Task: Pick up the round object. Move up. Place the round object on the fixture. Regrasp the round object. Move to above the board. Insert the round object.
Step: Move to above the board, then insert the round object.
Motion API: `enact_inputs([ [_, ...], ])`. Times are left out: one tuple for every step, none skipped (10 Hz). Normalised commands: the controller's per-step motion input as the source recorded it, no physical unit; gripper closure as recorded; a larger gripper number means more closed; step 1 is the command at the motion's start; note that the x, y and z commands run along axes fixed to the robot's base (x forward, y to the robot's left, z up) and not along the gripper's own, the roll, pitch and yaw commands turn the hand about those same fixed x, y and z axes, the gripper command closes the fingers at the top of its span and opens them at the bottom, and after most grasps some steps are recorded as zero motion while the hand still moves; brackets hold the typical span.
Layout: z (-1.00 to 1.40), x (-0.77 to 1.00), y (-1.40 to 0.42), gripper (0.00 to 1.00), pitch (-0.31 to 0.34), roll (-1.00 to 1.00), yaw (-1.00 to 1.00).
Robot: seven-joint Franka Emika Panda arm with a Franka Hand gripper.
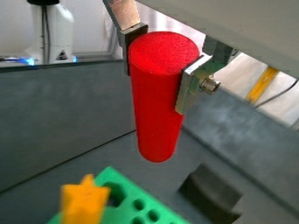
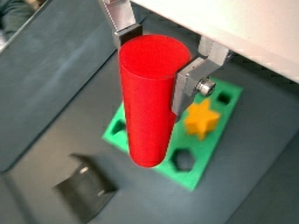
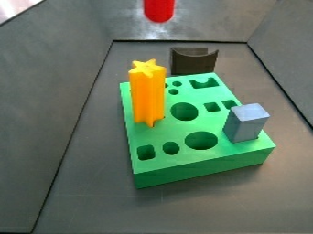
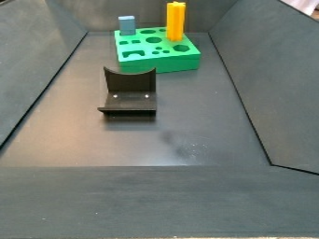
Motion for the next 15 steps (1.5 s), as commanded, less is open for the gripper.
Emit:
enact_inputs([
  [0.03, -0.14, -0.09, 1.0, 0.074, -1.0, -0.08],
  [0.02, -0.1, -0.04, 1.0, 0.069, -1.0, -0.08],
  [0.01, -0.08, 0.01, 1.0, 0.056, -1.0, -0.07],
  [0.01, -0.07, 0.02, 1.0, 0.039, -0.91, -0.06],
  [0.01, -0.07, 0.03, 1.0, 0.003, -0.6, -0.03],
  [0.0, -0.05, 0.01, 1.0, -0.017, -0.35, -0.01],
  [0.0, -0.04, 0.01, 1.0, -0.019, -0.24, -0.01],
  [-0.11, 0.69, 0.13, 1.0, -0.016, -0.31, -0.51],
  [-0.05, 0.71, 0.13, 1.0, -0.021, -0.33, -0.49],
  [0.0, 0.69, 0.09, 1.0, -0.009, -0.31, -0.5],
  [0.0, 0.67, 0.08, 1.0, -0.003, -0.3, -0.51],
  [0.0, 0.65, 0.07, 1.0, -0.003, -0.28, -0.54],
  [-0.3, 0.53, 0.0, 1.0, -0.043, -0.13, -0.59],
  [-0.58, 0.43, -0.07, 1.0, -0.021, -0.04, -0.65],
  [-0.61, 0.19, -0.09, 1.0, -0.039, -0.01, -0.79],
])
